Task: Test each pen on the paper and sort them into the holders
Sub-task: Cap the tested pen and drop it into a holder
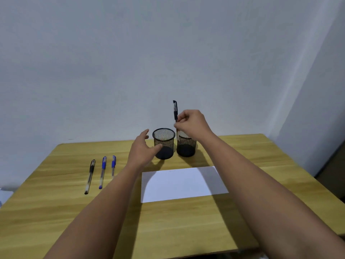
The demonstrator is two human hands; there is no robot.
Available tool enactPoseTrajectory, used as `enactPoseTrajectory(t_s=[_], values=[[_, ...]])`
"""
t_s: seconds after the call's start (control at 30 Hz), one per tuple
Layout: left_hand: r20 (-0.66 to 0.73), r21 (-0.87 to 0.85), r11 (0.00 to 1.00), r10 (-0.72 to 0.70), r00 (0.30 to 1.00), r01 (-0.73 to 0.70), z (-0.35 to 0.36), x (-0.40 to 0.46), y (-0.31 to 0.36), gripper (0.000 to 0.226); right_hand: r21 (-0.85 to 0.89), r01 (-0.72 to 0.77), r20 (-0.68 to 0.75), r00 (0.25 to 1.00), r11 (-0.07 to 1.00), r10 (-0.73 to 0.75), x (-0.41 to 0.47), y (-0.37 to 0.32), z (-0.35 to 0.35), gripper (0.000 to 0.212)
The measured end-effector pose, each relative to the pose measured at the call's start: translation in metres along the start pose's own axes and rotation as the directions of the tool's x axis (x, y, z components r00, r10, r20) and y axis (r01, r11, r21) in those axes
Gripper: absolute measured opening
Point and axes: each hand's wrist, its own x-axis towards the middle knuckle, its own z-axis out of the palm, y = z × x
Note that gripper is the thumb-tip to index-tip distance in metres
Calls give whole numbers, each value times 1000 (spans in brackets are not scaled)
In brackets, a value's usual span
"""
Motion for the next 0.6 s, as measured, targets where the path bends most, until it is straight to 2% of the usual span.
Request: enactPoseTrajectory(t_s=[0.13, 0.23, 0.4, 0.5, 0.6], values=[[56, 28, 999, -39, 998, 37, 13, 18, -21, 103, 10, 31, 2, 1000, 999, -31, 24, -7, 19, 21], [83, 42, 999, -38, 996, 35, 21, 32, -32, 108, 11, 27, 13, 1000, 1000, -27, 37, -2, 36, 22], [90, -71, 997, 16, 996, -10, 36, 41, -34, 65, 11, -13, 85, 996, 1000, 12, 44, 9, 61, 30], [96, -123, 992, 29, 995, -17, 39, 41, -36, 64, -27, -27, 99, 995, 999, 30, 44, 13, 68, 36], [100, -106, 994, 30, 995, -19, 38, 38, -38, 65, -50, -24, 76, 997, 998, 27, 41, 13, 70, 37]])
